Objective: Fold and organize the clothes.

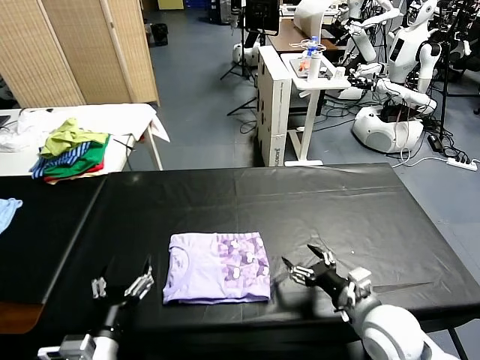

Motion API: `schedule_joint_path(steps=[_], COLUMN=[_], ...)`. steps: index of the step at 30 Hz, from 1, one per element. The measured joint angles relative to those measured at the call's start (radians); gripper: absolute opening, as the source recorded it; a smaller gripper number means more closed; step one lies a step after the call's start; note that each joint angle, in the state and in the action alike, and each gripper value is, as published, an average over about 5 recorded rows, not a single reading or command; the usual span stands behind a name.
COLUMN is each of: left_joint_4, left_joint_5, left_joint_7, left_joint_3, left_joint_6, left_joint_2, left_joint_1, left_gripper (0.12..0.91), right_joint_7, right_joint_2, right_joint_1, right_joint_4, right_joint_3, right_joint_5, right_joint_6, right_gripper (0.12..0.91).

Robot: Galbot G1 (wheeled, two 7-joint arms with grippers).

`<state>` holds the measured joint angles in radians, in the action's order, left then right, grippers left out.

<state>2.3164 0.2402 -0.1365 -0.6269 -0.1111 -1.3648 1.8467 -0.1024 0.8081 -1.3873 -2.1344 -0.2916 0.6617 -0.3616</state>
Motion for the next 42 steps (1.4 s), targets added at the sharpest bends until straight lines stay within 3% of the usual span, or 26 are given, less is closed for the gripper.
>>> schedule_joint_path(steps=[8, 19, 24, 42], left_joint_4=[0.044, 0.110, 0.125, 0.130], left_joint_5=[0.028, 0.077, 0.078, 0.084], left_joint_7=[-0.013, -0.055, -0.080, -0.074], left_joint_3=[-0.002, 0.024, 0.023, 0.020], left_joint_6=[0.000, -0.038, -0.049, -0.075], left_joint_2=[0.032, 0.051, 0.062, 0.073], left_joint_1=[0.083, 0.190, 0.211, 0.220], left_gripper=[0.907, 0.907, 0.907, 0.907], right_joint_7=[-0.022, -0.028, -0.054, -0.072], right_joint_2=[0.004, 0.050, 0.074, 0.098], right_joint_1=[-0.208, -0.495, -0.584, -0.669], right_joint_4=[-0.070, -0.149, -0.169, -0.183], right_joint_3=[-0.145, -0.332, -0.349, -0.359], right_joint_5=[-0.065, -0.134, -0.161, -0.171], right_joint_6=[0.150, 0.262, 0.277, 0.270], right_gripper=[0.907, 0.907, 0.907, 0.907])
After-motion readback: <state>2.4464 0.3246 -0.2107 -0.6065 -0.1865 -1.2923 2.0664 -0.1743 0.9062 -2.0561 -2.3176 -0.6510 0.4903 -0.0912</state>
